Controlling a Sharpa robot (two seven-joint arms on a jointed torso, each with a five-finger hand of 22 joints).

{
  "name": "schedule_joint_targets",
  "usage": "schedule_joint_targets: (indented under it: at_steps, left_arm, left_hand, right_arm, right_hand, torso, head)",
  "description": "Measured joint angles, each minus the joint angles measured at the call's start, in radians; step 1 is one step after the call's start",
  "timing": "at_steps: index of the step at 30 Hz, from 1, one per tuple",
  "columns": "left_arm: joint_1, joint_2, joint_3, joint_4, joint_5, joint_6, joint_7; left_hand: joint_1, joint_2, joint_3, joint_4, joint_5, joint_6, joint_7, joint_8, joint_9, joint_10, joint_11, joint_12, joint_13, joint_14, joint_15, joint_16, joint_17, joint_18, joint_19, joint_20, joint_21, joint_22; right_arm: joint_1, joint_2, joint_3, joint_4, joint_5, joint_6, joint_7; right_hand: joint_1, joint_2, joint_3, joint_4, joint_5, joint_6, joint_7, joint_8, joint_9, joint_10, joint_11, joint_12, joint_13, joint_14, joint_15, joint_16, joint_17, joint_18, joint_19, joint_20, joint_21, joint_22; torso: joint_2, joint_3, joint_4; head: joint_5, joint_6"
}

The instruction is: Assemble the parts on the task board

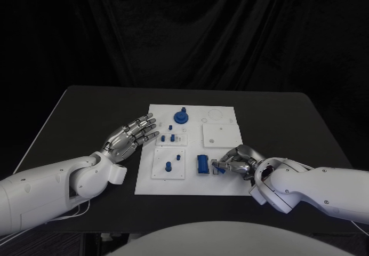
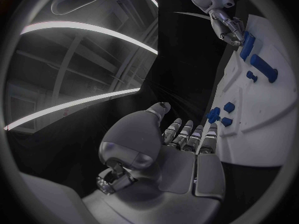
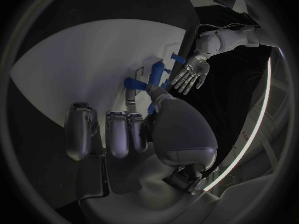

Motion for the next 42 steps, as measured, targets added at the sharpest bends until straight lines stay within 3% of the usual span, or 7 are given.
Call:
schedule_joint_targets:
  at_steps: [5, 10, 19, 22, 26, 34, 42]
  left_arm:
    - [0.000, 0.001, 0.000, -0.001, 0.000, 0.000, -0.001]
    - [0.000, 0.002, 0.000, -0.001, 0.000, 0.000, -0.001]
    - [0.000, 0.002, 0.000, -0.002, 0.000, 0.000, -0.003]
    - [0.000, 0.003, 0.000, -0.002, 0.000, 0.000, -0.003]
    - [0.000, 0.003, 0.000, -0.002, 0.000, 0.001, -0.005]
    - [0.000, 0.004, 0.000, -0.003, 0.000, 0.001, -0.007]
    - [0.000, 0.004, 0.000, -0.003, 0.000, 0.002, -0.008]
  left_hand:
    - [0.000, 0.000, 0.003, -0.003, 0.000, 0.004, 0.004, 0.000, 0.001, 0.000, 0.000, 0.000, 0.000, 0.000, 0.000, 0.000, 0.000, 0.000, 0.000, 0.000, 0.000, 0.000]
    - [0.000, 0.000, 0.003, -0.003, 0.000, 0.000, 0.007, 0.000, 0.001, 0.000, 0.000, 0.000, 0.000, 0.000, 0.000, 0.000, 0.000, 0.000, 0.000, 0.000, 0.000, 0.000]
    - [0.000, 0.000, 0.003, -0.003, 0.000, 0.000, 0.007, 0.000, 0.001, 0.000, 0.000, 0.000, 0.000, 0.000, 0.000, 0.000, 0.000, 0.000, 0.000, 0.000, 0.000, 0.000]
    - [-0.004, 0.004, 0.006, 0.000, 0.000, 0.007, 0.014, 0.000, 0.000, 0.000, 0.000, 0.004, 0.000, 0.000, 0.000, 0.000, 0.000, 0.000, 0.000, 0.000, 0.000, 0.000]
    - [-0.007, 0.001, 0.009, -0.003, 0.000, 0.009, 0.020, 0.000, 0.001, 0.000, 0.000, 0.004, 0.000, 0.000, 0.000, 0.004, 0.000, 0.000, 0.000, 0.000, 0.000, 0.000]
    - [-0.008, 0.000, 0.010, -0.004, 0.000, 0.011, 0.025, 0.004, 0.002, 0.000, -0.008, 0.004, 0.000, 0.000, 0.000, 0.004, 0.000, 0.000, 0.000, 0.000, 0.000, 0.000]
    - [-0.008, 0.000, 0.010, -0.004, 0.000, 0.011, 0.025, 0.004, 0.001, 0.000, -0.008, 0.004, 0.000, 0.000, 0.000, 0.004, 0.000, 0.000, 0.000, 0.000, 0.000, 0.000]
  right_arm:
    - [0.000, 0.002, 0.000, -0.002, -0.007, 0.001, 0.000]
    - [0.000, 0.004, 0.000, -0.005, -0.012, 0.003, 0.000]
    - [0.000, 0.009, 0.001, -0.009, -0.024, 0.009, -0.001]
    - [0.000, 0.009, 0.001, -0.009, -0.033, 0.014, -0.001]
    - [0.000, 0.009, 0.001, -0.009, -0.054, 0.022, -0.003]
    - [0.000, 0.009, 0.000, -0.009, -0.108, 0.039, -0.006]
    - [0.000, 0.010, 0.000, -0.009, -0.132, 0.038, 0.000]
  right_hand:
    - [-0.011, 0.002, -0.008, 0.008, -0.011, 0.000, 0.000, 0.000, 0.006, 0.000, 0.000, 0.000, 0.000, 0.000, 0.000, 0.000, 0.000, 0.000, -0.004, 0.004, 0.000, 0.000]
    - [0.040, 0.017, 0.014, -0.023, 0.096, -0.002, -0.009, 0.020, 0.027, 0.000, 0.000, 0.000, 0.000, 0.000, 0.000, 0.000, 0.000, 0.000, -0.004, 0.004, -0.005, 0.000]
    - [0.074, 0.012, 0.026, -0.060, 0.132, -0.021, -0.028, 0.094, 0.086, 0.000, -0.008, 0.000, 0.000, 0.000, -0.008, 0.000, 0.000, 0.000, -0.004, -0.004, -0.010, 0.000]
    - [0.078, 0.016, 0.026, -0.065, 0.119, -0.050, -0.026, 0.120, 0.110, 0.000, -0.007, 0.000, 0.000, 0.000, -0.008, 0.000, 0.000, 0.016, -0.004, -0.004, -0.017, 0.000]
    - [0.070, 0.008, 0.008, -0.058, 0.061, -0.086, -0.014, 0.140, 0.129, 0.000, -0.007, 0.000, 0.000, 0.000, -0.008, -0.004, 0.000, 0.016, -0.004, -0.004, -0.025, 0.000]
    - [0.068, 0.006, 0.007, -0.057, 0.066, -0.086, -0.014, 0.155, 0.137, 0.000, -0.007, 0.000, 0.000, 0.000, -0.008, -0.004, 0.000, 0.016, -0.004, -0.004, -0.025, 0.000]
    - [-0.017, 0.024, -0.036, 0.028, -0.012, -0.090, -0.018, 0.182, 0.148, 0.000, -0.007, 0.000, 0.000, 0.000, -0.008, -0.004, 0.000, 0.016, -0.004, -0.004, -0.025, 0.000]
  torso:
    - [0.000, 0.0001, 0.0001]
    - [0.000, 0.0003, 0.0003]
    - [0.000, 0.0003, -0.0005]
    - [0.000, 0.0003, -0.0004]
    - [0.000, 0.0003, -0.0001]
    - [0.000, 0.0002, -0.0001]
    - [0.000, -0.0001, -0.0006]
  head:
    - [-0.001, 0.000]
    - [-0.002, 0.000]
    - [0.001, 0.000]
    - [0.001, 0.000]
    - [0.000, 0.000]
    - [0.002, 0.000]
    - [0.003, 0.000]
